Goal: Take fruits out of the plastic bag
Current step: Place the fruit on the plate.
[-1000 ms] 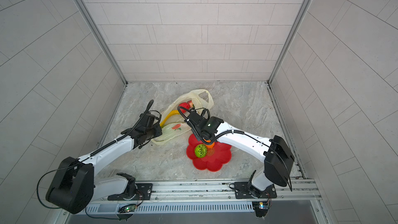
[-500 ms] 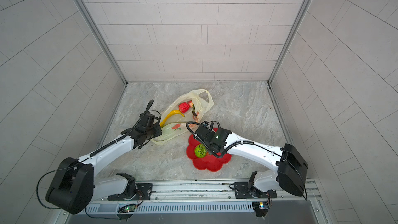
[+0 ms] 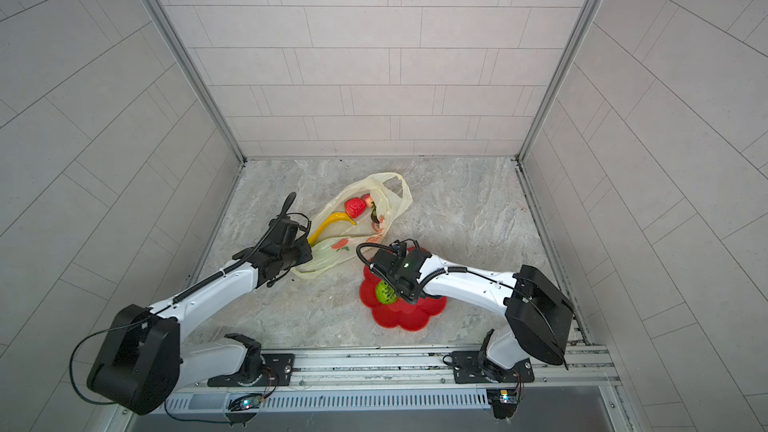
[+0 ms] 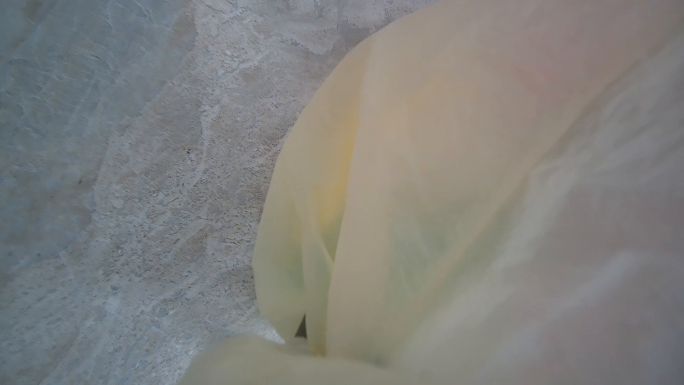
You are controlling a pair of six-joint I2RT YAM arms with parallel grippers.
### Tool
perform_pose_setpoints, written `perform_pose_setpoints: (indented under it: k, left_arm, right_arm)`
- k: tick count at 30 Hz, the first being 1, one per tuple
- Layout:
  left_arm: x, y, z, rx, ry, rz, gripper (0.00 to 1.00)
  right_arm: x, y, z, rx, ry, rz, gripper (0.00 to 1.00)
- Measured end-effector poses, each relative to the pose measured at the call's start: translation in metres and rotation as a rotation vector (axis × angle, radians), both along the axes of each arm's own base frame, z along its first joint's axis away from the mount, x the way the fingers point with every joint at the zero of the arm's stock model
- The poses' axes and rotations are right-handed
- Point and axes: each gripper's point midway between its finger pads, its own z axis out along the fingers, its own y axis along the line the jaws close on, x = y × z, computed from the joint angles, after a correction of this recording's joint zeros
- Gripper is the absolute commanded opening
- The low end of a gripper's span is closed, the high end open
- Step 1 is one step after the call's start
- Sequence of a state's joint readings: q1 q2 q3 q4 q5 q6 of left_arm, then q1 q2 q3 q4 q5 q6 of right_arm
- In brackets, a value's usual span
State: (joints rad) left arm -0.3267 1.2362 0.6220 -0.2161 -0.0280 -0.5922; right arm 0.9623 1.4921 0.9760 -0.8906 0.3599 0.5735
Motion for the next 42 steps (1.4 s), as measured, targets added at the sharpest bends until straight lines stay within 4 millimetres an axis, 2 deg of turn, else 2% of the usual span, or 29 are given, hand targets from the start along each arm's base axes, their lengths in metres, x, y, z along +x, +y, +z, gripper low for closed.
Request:
perform_pose_setpoints:
  k: [22,28,38,42]
  left_arm:
    - [-0.002,0.004,0.002,0.021,0.0,0.006,0.19]
    - [-0.002,0.005,0.003,0.023,-0.005,0.006,0.19]
    - [-0.002,0.006,0.003,0.022,-0.005,0.011,0.19]
    - [-0.002,0.006,0.003,0.022,-0.005,0.011,0.18]
  right_arm:
    - [0.025,-0.005,-0.01,-0.202,-0.053,0.03,0.71]
    - [0.028,-0.002,-0.016,-0.223,-0.046,0.048,0.77]
    - [0.028,0.0,-0.014,-0.213,-0.045,0.06,0.79]
    - [0.027,0.003,-0.002,-0.159,-0.055,0.061,0.79]
